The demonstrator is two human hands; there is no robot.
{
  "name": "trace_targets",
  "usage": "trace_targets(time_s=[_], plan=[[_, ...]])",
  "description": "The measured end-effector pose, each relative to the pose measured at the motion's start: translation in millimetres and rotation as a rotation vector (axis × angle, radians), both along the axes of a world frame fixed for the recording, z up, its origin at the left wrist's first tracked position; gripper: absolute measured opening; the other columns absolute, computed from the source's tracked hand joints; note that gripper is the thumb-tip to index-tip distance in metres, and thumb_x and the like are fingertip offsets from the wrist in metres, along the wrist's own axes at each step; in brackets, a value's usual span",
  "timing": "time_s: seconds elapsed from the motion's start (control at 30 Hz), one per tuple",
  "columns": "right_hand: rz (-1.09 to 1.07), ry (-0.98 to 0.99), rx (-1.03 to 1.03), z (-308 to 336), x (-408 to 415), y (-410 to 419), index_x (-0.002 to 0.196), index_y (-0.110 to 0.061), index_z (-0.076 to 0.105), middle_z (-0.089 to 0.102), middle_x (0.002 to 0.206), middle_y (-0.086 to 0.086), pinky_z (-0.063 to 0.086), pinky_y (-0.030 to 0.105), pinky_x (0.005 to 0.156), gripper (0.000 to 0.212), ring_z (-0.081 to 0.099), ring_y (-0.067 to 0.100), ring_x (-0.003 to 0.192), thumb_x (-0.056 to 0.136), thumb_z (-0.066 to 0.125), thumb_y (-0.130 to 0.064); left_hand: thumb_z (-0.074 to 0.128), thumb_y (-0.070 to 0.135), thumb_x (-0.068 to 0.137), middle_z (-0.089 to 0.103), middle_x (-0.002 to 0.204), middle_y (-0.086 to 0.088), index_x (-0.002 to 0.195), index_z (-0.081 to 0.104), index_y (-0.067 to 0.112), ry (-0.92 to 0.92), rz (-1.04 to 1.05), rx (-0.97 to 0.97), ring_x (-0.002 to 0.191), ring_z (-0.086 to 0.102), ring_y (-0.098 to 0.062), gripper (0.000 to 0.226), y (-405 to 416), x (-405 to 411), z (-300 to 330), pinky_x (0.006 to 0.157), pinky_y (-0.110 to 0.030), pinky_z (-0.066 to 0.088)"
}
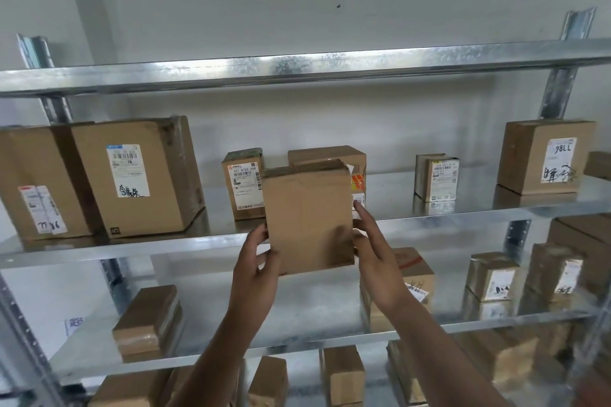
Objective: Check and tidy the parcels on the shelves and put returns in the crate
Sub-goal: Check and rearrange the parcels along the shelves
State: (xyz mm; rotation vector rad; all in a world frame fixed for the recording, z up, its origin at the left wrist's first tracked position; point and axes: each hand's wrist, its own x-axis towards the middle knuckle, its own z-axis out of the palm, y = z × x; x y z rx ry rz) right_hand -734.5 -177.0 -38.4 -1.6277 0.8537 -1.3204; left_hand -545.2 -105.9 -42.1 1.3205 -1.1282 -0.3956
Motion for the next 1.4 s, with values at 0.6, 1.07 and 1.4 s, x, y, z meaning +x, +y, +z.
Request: trace_targets(time_s=[0.6,1.07,1.4], plan=[[0.115,-0.096,0.181,-1.3,8.3,-14.0,0.132,-0.058,0.056,0.060,0.141,-0.019,0.039,0.053,0.117,0.040,0.057,0.011,0.131,0.101,0.033,-0.063,0.044,0.042,0.104,0.065,0.121,0.019,0.147,0.047,0.038,0.448,-0.143,-0.017,0.127,0.057,-0.019,0.043,-0.2,15.2,13.3,0.096,-0.035,0.049],[0.228,-0.225,0.001,-26.5,18.6,-17.5,0.140,-0.032,0.054,0.055,0.144,-0.009,0.049,0.038,0.105,0.056,0.055,0.014,0.133,0.086,0.054,-0.046,0.047,0.018,0.105,0.066,0.130,0.017,0.133,0.055,0.038,0.133,-0.103,-0.129,0.122,0.062,-0.005,0.036,3.5,24.0,-6.9,0.097,-0.026,0.054],[0.309,-0.054,0.141,-142.3,80.0,-27.0,0.127,0.004,0.053,0.072,0.118,0.008,0.058,0.030,0.082,0.027,0.069,0.025,0.111,0.101,0.047,0.000,0.057,0.016,0.092,0.069,0.104,-0.007,0.112,0.056,0.009,0.217,0.127,-0.017,0.093,0.072,-0.026,0.021,3.7,73.5,-132.0,0.062,-0.028,0.060]])
